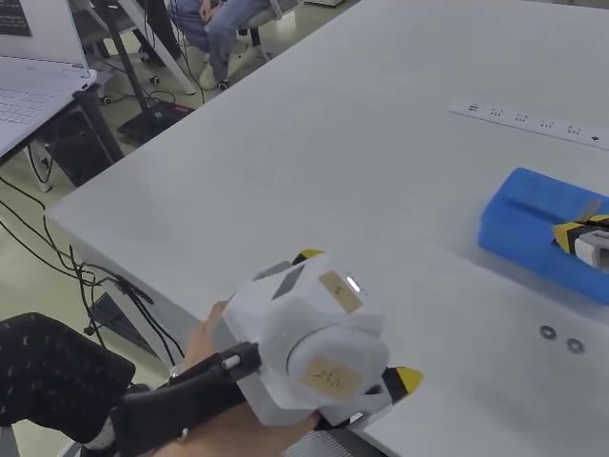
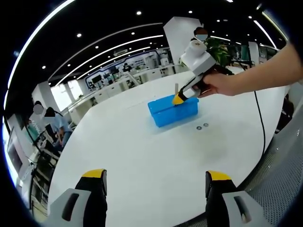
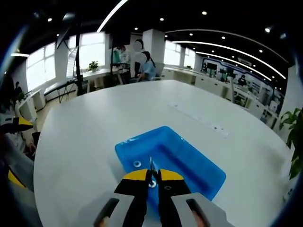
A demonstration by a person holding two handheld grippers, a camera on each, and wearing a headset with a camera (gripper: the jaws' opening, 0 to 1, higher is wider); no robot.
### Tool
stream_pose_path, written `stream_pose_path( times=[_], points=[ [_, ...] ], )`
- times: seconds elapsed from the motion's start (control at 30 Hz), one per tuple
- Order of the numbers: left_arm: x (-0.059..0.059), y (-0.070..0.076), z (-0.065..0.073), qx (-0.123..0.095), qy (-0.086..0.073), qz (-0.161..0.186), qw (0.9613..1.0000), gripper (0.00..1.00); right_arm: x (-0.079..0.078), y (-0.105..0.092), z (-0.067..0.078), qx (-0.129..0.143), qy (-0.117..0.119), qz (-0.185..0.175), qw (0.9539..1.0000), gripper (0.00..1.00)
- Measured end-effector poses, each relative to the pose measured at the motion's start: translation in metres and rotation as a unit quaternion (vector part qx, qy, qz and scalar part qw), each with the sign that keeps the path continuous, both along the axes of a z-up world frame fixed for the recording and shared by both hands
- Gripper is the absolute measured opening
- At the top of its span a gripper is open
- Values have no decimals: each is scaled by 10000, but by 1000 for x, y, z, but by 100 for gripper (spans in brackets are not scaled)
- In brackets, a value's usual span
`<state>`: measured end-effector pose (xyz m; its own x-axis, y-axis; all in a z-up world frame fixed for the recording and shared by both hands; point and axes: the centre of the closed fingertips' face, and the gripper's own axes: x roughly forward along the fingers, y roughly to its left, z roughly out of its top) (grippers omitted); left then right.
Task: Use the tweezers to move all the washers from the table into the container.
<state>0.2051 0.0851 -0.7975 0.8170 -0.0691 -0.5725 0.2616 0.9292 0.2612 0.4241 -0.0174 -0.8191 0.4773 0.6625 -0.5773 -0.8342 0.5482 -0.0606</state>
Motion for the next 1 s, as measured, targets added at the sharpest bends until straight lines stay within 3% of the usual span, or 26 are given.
stream_pose_path(
  times=[0.13,0.3,0.43,0.57,0.7,1.0],
  points=[
    [0,0,0,13,7,-1,10000,88,-1,-4,15,150,-67,-52,9999,3],
    [0,0,-1,13,15,-14,10000,88,-13,-9,39,562,-61,-113,9983,3],
    [0,-1,0,-9,1,-21,10000,88,-17,-11,51,737,-111,-90,9972,3],
    [0,-2,0,-2,4,-43,10000,88,-42,-12,61,860,-66,2,9963,3],
    [0,-2,0,-14,-12,-34,10000,88,-55,-15,56,796,-8,76,9968,3],
    [0,-2,0,5,-12,-36,10000,88,-79,-27,26,618,374,14,9974,3]
  ],
)
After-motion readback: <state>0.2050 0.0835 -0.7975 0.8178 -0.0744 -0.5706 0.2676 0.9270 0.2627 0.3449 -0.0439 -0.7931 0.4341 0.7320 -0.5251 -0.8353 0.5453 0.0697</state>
